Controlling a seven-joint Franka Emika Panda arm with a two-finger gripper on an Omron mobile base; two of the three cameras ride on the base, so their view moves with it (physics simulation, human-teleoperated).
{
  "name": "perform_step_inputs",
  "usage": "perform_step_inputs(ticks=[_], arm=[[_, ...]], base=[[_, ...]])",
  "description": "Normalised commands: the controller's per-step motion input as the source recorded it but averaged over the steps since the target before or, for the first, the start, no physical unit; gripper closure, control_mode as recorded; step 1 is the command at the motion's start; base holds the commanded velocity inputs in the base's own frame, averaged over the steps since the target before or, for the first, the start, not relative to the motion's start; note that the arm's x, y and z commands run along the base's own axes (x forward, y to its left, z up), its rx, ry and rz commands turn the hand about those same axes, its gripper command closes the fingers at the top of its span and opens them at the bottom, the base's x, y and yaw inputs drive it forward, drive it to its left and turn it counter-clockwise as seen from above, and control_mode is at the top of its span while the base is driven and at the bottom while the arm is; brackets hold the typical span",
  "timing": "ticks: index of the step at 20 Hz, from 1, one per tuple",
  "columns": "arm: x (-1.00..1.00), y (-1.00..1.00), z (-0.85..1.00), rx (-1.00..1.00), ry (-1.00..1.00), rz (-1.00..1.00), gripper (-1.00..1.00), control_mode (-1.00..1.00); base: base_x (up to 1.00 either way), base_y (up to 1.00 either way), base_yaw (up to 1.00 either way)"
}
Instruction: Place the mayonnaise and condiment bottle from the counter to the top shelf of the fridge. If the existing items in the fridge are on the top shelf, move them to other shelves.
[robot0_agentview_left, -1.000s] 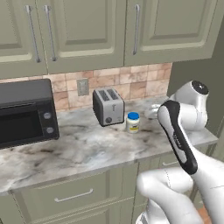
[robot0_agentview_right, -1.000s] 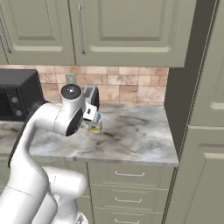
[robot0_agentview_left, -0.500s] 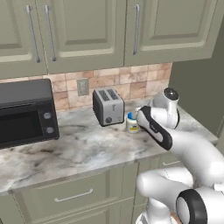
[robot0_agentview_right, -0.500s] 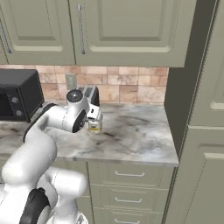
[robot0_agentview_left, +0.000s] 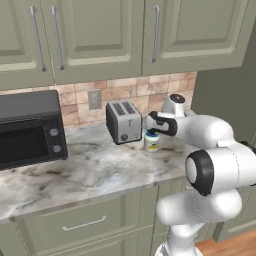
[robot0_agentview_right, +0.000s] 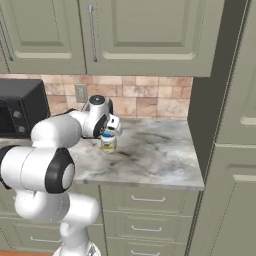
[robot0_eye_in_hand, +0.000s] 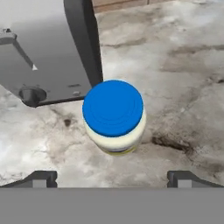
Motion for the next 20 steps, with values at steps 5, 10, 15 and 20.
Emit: perform_step_inputs(ticks=[5, 10, 15, 20], arm=[[0.02, 0.14, -0.65, -0.13, 0.00, 0.00, -1.00, -1.00], [0.06, 0.00, -0.03, 0.00, -0.11, -0.01, -1.00, -1.00], [0.15, -0.04, -0.05, 0.01, -0.17, -0.08, -1.00, -1.00], [0.34, 0.00, -0.06, 0.00, -0.02, -0.02, -1.00, -1.00]], base=[[0.00, 0.00, 0.00], [0.00, 0.00, 0.00], [0.00, 0.00, 0.00], [0.00, 0.00, 0.00]])
